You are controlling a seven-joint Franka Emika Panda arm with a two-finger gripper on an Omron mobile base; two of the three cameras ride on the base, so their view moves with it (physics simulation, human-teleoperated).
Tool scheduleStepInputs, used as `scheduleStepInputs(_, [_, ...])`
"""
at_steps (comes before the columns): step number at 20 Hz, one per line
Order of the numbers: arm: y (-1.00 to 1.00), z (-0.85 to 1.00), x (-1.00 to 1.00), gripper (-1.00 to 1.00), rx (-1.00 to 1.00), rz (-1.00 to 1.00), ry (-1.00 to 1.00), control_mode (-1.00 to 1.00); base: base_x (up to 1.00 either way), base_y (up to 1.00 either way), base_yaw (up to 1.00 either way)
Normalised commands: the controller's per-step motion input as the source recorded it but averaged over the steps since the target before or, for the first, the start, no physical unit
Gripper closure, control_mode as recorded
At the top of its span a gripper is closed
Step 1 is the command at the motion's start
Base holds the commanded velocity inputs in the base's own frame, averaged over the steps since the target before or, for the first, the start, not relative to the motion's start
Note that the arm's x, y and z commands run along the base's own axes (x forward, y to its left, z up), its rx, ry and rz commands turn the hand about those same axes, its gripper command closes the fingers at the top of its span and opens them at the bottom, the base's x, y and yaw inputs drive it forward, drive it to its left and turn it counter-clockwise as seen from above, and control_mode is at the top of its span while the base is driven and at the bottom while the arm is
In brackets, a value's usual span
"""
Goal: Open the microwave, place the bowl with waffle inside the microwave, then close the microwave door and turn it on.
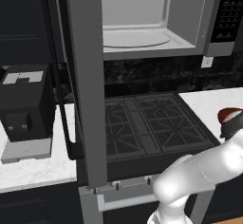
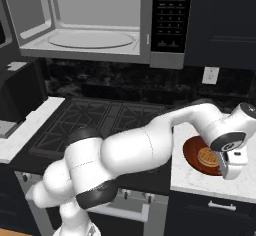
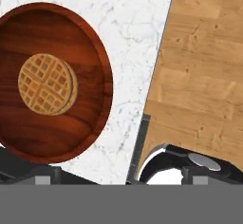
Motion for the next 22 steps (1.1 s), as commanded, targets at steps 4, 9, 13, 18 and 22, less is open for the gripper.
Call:
scheduleStepInputs(4, [-0.24,-0.50,0.39,-1.00,0.00,0.00,0.00,-1.00,0.00,0.00,0.00])
scheduleStepInputs(9, [-0.02,-0.16,0.19,-1.00,0.00,0.00,0.00,-1.00,0.00,0.00,0.00])
scheduleStepInputs(13, [-0.04,-0.28,0.03,-1.00,0.00,0.00,0.00,-1.00,0.00,0.00,0.00])
scheduleStepInputs(18, [-0.05,-0.45,0.01,-1.00,0.00,0.00,0.00,-1.00,0.00,0.00,0.00])
scheduleStepInputs(22, [-0.01,-0.34,0.06,-1.00,0.00,0.00,0.00,-1.00,0.00,0.00,0.00])
